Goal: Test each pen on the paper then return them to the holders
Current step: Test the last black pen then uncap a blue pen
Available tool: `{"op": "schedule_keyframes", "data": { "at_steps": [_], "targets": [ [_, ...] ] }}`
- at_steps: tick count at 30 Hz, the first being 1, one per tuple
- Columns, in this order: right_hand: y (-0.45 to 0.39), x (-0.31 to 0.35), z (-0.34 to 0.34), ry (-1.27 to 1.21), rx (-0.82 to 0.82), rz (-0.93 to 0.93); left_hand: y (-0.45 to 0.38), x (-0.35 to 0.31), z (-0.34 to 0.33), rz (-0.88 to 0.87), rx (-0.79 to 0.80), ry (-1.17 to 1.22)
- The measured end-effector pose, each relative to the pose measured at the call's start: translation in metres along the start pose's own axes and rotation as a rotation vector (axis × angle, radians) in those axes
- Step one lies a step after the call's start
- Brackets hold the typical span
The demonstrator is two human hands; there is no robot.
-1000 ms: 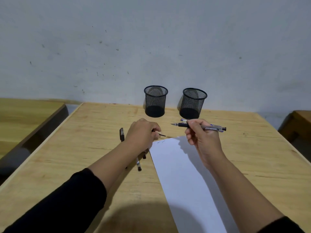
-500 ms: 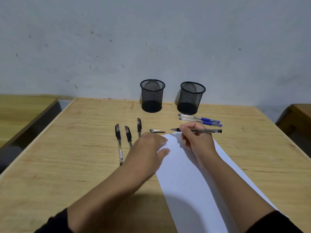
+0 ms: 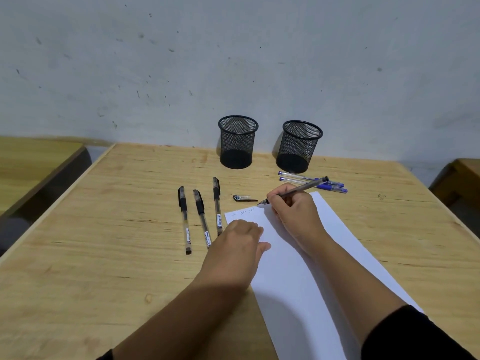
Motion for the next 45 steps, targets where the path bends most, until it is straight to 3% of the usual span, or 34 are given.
{"op": "schedule_keyframes", "data": {
  "at_steps": [20,45],
  "targets": [
    [0.0027,-0.0032,-0.0052,0.128,0.029,0.126,-0.0001,-0.0008,-0.0027,0.015,-0.011,0.025],
    [0.0056,-0.0014,-0.0057,0.137,-0.007,0.120,0.0014,-0.0014,-0.0005,0.019,0.002,0.021]
  ]
}}
Point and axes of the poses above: each hand's wrist, its own y-axis away from the middle knuckle, its own z-axis out of the back of the hand, x = y × z, the point moved 1 cm from there along -y, towards the middle knuckle, and after that the axes turned 6 degrees about -x, right-handed, at the moved point
